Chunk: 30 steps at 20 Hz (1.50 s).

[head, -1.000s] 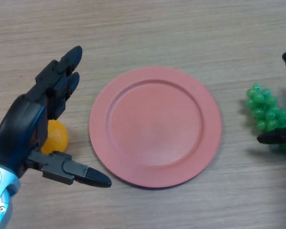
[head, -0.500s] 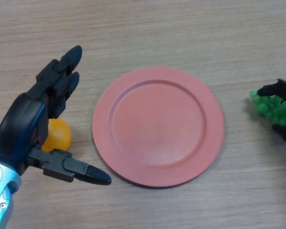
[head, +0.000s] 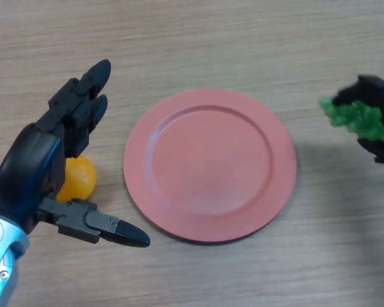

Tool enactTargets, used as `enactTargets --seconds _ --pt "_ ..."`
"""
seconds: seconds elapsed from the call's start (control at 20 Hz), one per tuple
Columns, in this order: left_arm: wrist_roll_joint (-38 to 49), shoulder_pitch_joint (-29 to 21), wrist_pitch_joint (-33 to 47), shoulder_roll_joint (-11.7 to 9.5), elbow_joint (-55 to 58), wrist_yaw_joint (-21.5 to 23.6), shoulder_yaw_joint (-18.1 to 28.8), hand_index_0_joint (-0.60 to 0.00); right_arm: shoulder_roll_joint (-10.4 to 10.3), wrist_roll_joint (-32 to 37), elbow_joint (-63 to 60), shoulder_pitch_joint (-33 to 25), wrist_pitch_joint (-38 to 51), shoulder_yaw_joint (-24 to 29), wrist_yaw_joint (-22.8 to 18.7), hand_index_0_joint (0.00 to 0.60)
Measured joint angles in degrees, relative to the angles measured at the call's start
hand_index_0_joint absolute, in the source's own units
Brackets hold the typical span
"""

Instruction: Pick up the green grapes and place it on the plate

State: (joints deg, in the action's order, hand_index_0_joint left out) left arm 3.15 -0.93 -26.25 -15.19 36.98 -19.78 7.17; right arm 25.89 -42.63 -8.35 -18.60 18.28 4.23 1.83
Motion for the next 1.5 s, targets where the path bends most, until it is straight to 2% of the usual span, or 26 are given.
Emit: enactTargets --seconds 0.1,0.15,0.35,0.4,0.45,0.5,0.55,0.6,0.65,0.7,0.9,1.1,1.25,1.3,1.4,1.5 --pt "0.03 -0.02 0.00 0.00 0.00 0.00 0.02 0.000 -2.26 -0.10 6.12 0.07 -1.51 -1.17 4.11 0.600" --pt "0.03 -0.03 0.00 0.00 -0.01 0.00 0.02 0.000 -3.10 -0.22 7.91 0.01 -1.83 -2.43 4.31 0.600" --pt "0.08 -0.48 0.00 -0.01 -0.09 0.01 0.01 0.000 -9.22 -5.30 10.63 -2.71 0.01 -10.14 8.64 0.600" --pt "0.08 -0.61 0.00 -0.03 -0.09 0.02 0.06 0.000 -11.33 -5.24 10.90 -3.36 0.66 -11.84 9.74 0.600" --pt "0.10 -0.61 0.00 -0.05 -0.09 0.02 0.06 0.000 -12.97 -2.11 12.33 -3.37 -2.65 -13.64 11.48 0.549" --pt "0.37 -0.63 0.00 -0.05 -0.09 0.02 0.06 0.000 -13.76 3.63 13.82 -3.35 -6.49 -16.60 11.97 0.400" --pt "0.40 -0.63 0.00 -0.05 -0.09 0.02 0.07 0.000 -13.76 7.52 14.88 -3.27 -9.02 -18.23 11.98 0.299" --pt "0.47 -0.62 0.00 -0.05 -0.09 0.02 0.09 0.000 -13.81 12.59 17.40 -3.25 -15.07 -20.13 11.88 0.150" --pt "0.54 -0.61 0.00 -0.05 -0.09 0.03 0.12 0.000 -14.09 15.85 18.80 -3.26 -19.22 -21.11 11.78 0.049" --pt "1.49 -0.55 0.00 -0.05 -0.09 0.08 0.49 0.000 -14.36 17.21 19.91 -3.25 -23.48 -23.04 11.02 0.000" --pt "2.27 -0.56 0.00 -0.10 -0.09 0.23 1.73 0.000 -14.54 16.80 17.86 -3.28 -21.52 -24.44 10.73 0.000" --pt "2.26 -1.62 0.03 -0.16 -1.28 0.67 2.18 0.000 -14.59 17.38 19.61 -3.14 -22.23 -22.07 10.76 0.000" --pt "2.26 -2.50 0.03 -0.26 -1.23 0.72 2.03 0.000 -14.80 24.24 25.28 -2.18 -27.83 -19.02 11.22 0.000" --pt "2.27 -2.80 0.03 -0.26 -1.10 0.76 1.65 0.000 -14.83 27.89 27.31 -0.75 -30.97 -16.80 12.79 0.000" --pt "2.22 -2.63 0.03 -0.25 -1.07 2.02 0.44 0.000 -14.90 29.50 31.23 3.07 -34.85 -13.20 16.57 0.000" --pt "2.17 -1.63 0.04 -0.04 -1.18 2.09 -1.31 0.000 -14.82 33.92 36.33 6.08 -39.21 -9.11 18.04 0.000"
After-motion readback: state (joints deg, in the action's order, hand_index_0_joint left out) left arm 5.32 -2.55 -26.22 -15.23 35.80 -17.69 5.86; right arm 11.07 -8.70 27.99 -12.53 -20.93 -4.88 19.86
